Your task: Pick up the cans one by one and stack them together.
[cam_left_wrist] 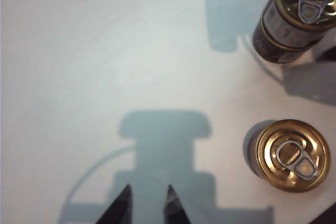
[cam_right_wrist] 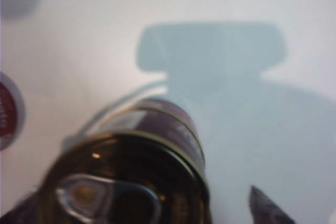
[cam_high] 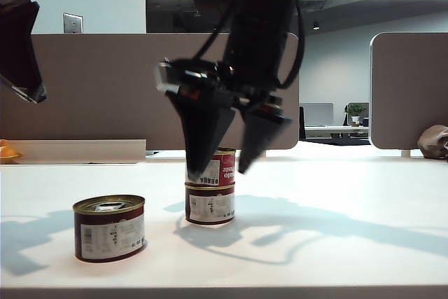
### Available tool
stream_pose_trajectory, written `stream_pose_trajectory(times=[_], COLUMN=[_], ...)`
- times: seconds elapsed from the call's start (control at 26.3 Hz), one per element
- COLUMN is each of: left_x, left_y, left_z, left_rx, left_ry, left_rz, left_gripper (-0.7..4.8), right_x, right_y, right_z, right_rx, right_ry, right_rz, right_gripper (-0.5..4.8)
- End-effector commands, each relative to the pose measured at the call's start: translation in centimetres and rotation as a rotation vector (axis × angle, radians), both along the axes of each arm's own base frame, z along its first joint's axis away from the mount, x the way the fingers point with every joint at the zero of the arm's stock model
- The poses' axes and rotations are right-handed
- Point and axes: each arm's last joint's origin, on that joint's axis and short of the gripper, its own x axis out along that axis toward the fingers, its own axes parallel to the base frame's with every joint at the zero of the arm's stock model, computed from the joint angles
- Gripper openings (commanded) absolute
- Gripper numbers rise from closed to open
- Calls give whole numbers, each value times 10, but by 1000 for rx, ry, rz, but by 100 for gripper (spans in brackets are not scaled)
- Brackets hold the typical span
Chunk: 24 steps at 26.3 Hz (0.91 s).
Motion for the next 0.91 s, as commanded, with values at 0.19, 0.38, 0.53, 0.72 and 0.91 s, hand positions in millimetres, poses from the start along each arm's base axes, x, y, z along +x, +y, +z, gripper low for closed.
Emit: stream_pose_trajectory(times=[0.19, 0.38, 0.53, 0.72, 0.91], left_x=[1, 7, 16, 35, 39], left_y=[-1, -4, -10, -21, -28], left_z=[3, -1, -12, -40, -47], left_rx=[-17, -18, -2, 38, -58], left_ry=[-12, -4, 52, 179, 247], left_rz=[-2, -6, -22, -32, -96], left_gripper=[79, 83, 90, 277, 284], right_x=[-7, -18, -27, -54, -85], right_y=[-1, -9, -20, -47, -77], right_z=[16, 39, 58, 101, 141], right_rx=[25, 34, 26, 66, 140], right_ry=[-29, -62, -96, -144, -216], right_rz=[2, -3, -24, -28, -35], right_gripper=[479, 479, 479, -9, -1])
